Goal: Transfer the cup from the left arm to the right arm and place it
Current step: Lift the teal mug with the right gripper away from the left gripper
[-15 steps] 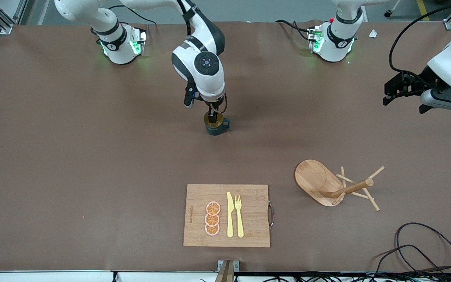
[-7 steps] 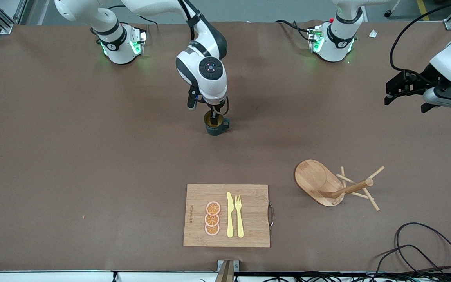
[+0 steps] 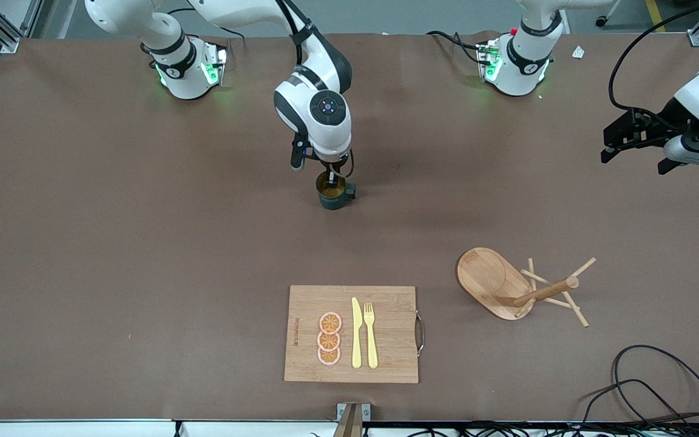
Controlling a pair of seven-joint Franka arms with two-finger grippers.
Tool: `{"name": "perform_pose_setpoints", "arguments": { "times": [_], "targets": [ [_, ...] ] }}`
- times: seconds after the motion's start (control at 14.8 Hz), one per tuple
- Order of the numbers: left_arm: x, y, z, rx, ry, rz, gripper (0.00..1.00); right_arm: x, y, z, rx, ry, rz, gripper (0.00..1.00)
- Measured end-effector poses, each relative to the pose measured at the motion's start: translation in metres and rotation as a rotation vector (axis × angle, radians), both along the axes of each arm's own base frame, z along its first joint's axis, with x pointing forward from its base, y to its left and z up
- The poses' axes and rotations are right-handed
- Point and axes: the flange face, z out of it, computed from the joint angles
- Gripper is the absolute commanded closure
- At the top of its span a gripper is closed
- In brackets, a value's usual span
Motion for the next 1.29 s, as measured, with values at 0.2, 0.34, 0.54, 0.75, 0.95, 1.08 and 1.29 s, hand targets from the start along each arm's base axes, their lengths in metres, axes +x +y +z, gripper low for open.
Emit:
{"name": "perform_pose_setpoints", "arguments": {
  "times": [0.2, 0.34, 0.54, 0.75, 0.95, 1.08, 1.29],
  "targets": [
    [0.000, 0.000, 0.000, 0.000, 0.000, 0.000, 0.00, 0.002, -0.002, 0.000, 0.000, -0.001, 0.014, 1.00],
    [0.000, 0.000, 0.000, 0.000, -0.002, 0.001, 0.00, 0.004, -0.003, 0.002, 0.006, -0.004, 0.057, 1.00],
    [0.001, 0.000, 0.001, -0.001, -0.008, 0.000, 0.00, 0.015, -0.015, 0.008, 0.014, 0.013, 0.219, 1.00],
    [0.001, -0.002, 0.002, -0.002, -0.015, -0.004, 0.00, 0.040, -0.050, 0.032, 0.029, 0.076, 0.453, 1.00],
    [0.001, 0.000, 0.001, -0.002, -0.014, 0.001, 0.00, 0.069, -0.101, 0.064, 0.084, 0.110, 0.690, 1.00],
    [0.002, 0.004, 0.001, -0.001, -0.013, 0.007, 0.00, 0.076, -0.138, 0.075, 0.128, 0.118, 0.867, 1.00],
    [0.002, 0.005, 0.000, -0.001, -0.013, 0.009, 0.00, 0.075, -0.191, 0.080, 0.199, 0.132, 1.155, 1.00]
  ]
}}
